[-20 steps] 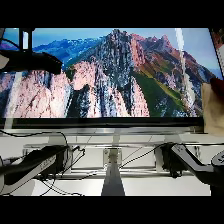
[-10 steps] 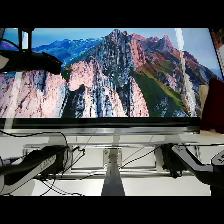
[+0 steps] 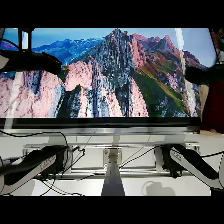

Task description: Fold the clothes and pants, and hang the long-sleeved shirts on hangers.

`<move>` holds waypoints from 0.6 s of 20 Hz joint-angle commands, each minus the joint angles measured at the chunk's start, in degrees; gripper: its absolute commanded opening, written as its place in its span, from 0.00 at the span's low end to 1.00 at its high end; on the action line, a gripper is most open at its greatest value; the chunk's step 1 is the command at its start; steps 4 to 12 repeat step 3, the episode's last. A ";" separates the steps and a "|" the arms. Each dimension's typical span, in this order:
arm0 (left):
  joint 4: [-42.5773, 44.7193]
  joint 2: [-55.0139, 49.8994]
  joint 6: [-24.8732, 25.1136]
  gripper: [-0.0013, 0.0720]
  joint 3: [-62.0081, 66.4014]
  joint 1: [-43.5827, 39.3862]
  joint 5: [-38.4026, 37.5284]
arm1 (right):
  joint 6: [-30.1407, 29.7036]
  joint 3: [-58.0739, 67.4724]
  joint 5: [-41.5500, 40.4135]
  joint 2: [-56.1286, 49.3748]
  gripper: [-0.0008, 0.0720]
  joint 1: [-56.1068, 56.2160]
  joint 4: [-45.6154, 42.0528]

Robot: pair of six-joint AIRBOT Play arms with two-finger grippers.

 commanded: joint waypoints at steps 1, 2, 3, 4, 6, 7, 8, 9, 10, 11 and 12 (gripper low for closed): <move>0.02 0.04 0.00 0.04 0.07 0.02 0.00 | -0.44 -0.02 -9.84 0.02 0.02 19.30 -6.34; 0.02 0.04 0.00 0.04 0.07 0.02 0.00 | 0.39 -0.02 -12.20 0.02 0.02 22.10 -6.88; 0.02 0.04 0.00 0.04 0.07 0.02 0.00 | 0.48 -0.02 -14.01 0.00 0.02 24.09 -6.97; 0.02 0.04 0.00 0.04 0.07 0.02 0.00 | 0.48 -0.02 -14.01 0.00 0.02 24.09 -6.97; 0.02 0.04 0.00 0.04 0.07 0.02 0.00 | 0.48 -0.02 -14.01 0.00 0.02 24.09 -6.97; 0.02 0.04 0.00 0.04 0.07 0.02 0.00 | 0.48 -0.02 -14.01 0.00 0.02 24.09 -6.97; 0.02 0.04 0.00 0.04 0.07 0.02 0.00 | 0.48 -0.02 -14.01 0.00 0.02 24.09 -6.97; 0.02 0.04 0.00 0.04 0.07 0.02 0.00 | 0.48 -0.02 -14.01 0.00 0.02 24.09 -6.97; 0.02 0.04 0.00 0.04 0.07 0.02 0.00 | 0.48 -0.02 -14.01 0.00 0.02 24.09 -6.97; 0.02 0.04 0.00 0.04 0.07 0.02 0.00 | 0.48 -0.02 -14.01 0.00 0.02 24.09 -6.97; 0.02 0.04 0.00 0.04 0.07 0.02 0.00 | 0.48 -0.02 -14.01 0.00 0.02 24.09 -6.97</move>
